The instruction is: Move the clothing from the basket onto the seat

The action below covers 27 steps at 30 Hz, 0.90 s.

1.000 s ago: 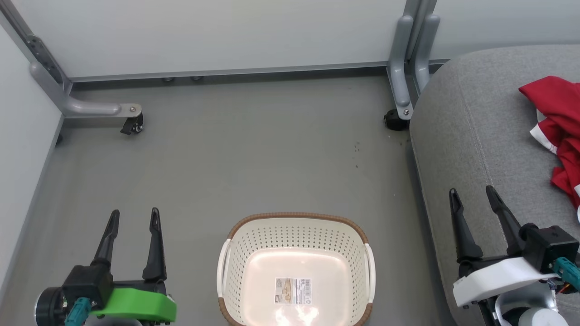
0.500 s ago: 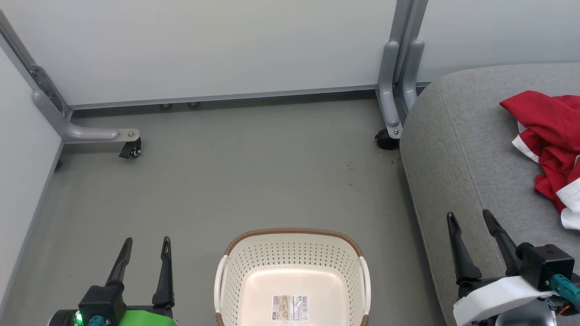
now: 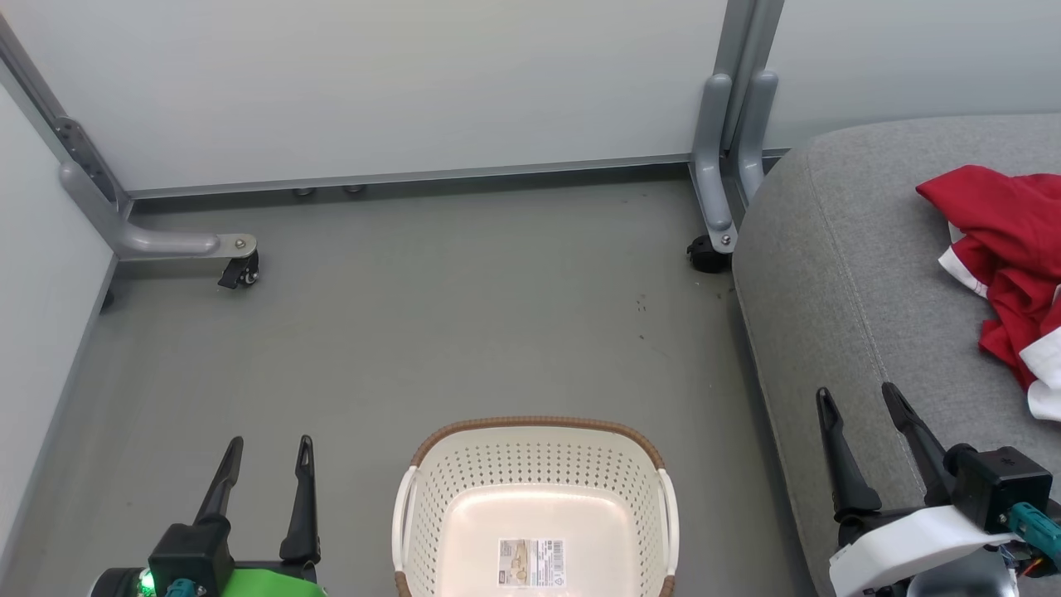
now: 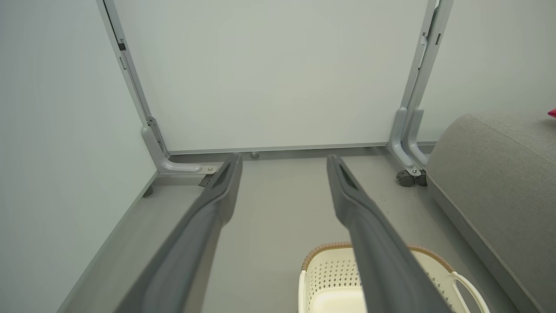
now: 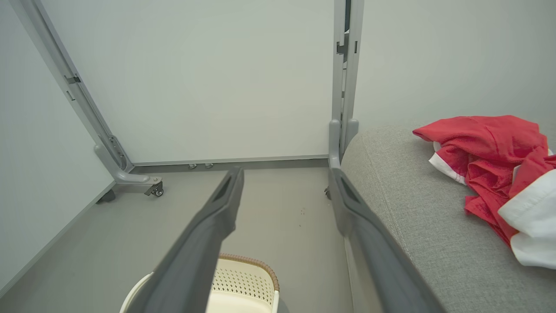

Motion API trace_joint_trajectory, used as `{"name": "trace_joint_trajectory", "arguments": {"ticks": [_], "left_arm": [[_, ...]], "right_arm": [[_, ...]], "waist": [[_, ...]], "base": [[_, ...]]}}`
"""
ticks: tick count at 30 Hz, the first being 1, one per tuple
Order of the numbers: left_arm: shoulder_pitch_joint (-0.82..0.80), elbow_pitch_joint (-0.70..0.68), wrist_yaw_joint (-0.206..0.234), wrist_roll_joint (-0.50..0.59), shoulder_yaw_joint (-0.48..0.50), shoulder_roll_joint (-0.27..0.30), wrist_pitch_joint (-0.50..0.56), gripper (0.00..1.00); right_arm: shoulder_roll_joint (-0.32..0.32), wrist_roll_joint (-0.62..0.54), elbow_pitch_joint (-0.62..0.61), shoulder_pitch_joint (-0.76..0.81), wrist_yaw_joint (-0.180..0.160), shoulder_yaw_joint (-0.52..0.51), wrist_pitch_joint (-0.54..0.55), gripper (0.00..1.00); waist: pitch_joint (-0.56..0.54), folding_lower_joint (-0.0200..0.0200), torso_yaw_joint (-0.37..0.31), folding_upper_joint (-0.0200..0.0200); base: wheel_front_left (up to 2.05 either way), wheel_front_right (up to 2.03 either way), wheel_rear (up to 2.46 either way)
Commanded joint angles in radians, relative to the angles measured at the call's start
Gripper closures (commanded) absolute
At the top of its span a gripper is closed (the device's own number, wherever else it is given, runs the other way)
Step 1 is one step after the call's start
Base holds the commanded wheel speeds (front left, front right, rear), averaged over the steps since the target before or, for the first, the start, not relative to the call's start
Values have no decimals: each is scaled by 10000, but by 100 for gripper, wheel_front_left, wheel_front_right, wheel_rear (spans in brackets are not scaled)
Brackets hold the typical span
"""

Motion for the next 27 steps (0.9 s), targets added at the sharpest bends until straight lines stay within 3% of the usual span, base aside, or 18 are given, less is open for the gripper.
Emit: {"name": "trace_joint_trajectory", "arguments": {"ticks": [1, 8, 9, 27], "left_arm": [[40, 14, -35, 58, 75, 19, -35, 0], [-3, 91, -59, 232, 172, -43, -35, 0], [5, 164, -85, 141, 149, -71, 6, 100], [-427, 381, -395, -2928, 719, -353, 860, 100]], "right_arm": [[-25, 55, -47, 129, -12, -11, 0, 0], [-25, 64, -37, 124, -14, -25, 10, 0], [8, 13, 64, 2, 0, 4, -1, 100], [-201, 3504, 997, -604, -2, 76, 25, 100]], "waist": [[-2, 1, -1, -1], [-60, 1, 24, -1], [-56, 1, 20, -1], [-64, 1, -6, -1]], "base": [[0, 0, 0], [0, 0, 0], [0, 0, 0], [0, 0, 0]]}}
